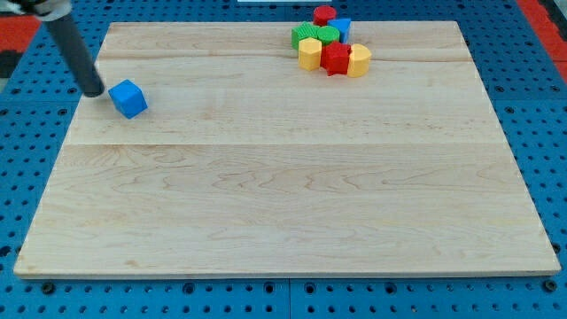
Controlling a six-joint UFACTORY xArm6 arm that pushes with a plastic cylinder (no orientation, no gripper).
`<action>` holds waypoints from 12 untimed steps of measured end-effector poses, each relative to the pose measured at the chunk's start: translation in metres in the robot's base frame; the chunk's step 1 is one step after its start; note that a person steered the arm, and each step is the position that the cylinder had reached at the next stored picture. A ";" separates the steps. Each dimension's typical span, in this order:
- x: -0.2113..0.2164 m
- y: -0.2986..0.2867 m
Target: Move blue cube to top right
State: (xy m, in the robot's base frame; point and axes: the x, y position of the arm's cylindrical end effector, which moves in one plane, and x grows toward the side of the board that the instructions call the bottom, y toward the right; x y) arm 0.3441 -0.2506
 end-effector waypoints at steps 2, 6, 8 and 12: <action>0.040 0.063; 0.114 0.116; 0.109 0.193; 0.060 0.220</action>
State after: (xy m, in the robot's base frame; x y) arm 0.4042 -0.0305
